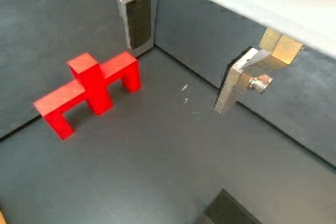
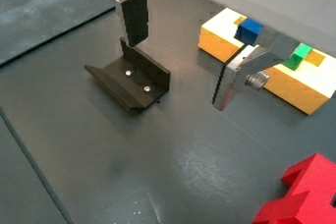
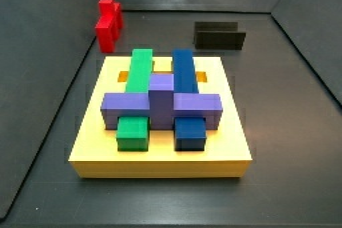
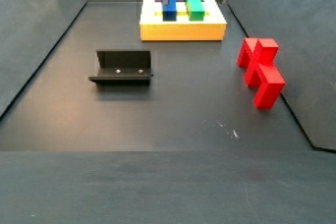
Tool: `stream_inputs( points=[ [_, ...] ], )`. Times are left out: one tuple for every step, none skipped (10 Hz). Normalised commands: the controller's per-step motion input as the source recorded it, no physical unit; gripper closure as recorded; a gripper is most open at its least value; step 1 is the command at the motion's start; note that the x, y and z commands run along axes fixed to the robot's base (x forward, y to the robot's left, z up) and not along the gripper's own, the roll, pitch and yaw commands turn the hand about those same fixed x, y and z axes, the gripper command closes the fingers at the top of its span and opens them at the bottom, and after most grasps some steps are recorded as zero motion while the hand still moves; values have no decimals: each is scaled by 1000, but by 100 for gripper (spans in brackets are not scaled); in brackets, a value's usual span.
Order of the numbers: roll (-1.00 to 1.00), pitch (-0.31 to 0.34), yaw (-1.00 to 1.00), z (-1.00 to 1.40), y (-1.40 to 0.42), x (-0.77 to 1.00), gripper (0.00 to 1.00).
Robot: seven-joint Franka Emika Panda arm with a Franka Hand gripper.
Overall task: Pick up the red object. Move up. Move to above the board. Insert the red object.
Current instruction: Pick up the red object.
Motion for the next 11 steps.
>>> stream_inputs(
  points=[
    [0,0,-49,0,23,0,0],
    [0,0,-469,0,166,-249,0],
    [0,0,-740,0,169,-303,0],
    [0,-20,-971,0,0,-186,0],
    [0,-27,-1000,0,0,-80,0],
    [-50,-63,-966,-160,0,-114,0],
    [-77,-91,-940,-246,0,-143,0],
    [-54,-84,-957,-203,0,-123,0],
    [-21,-63,-960,-169,0,-103,0],
    [0,-46,-914,-154,-54,-114,0],
    [0,-27,-866,-100,-109,-137,0]
  ],
)
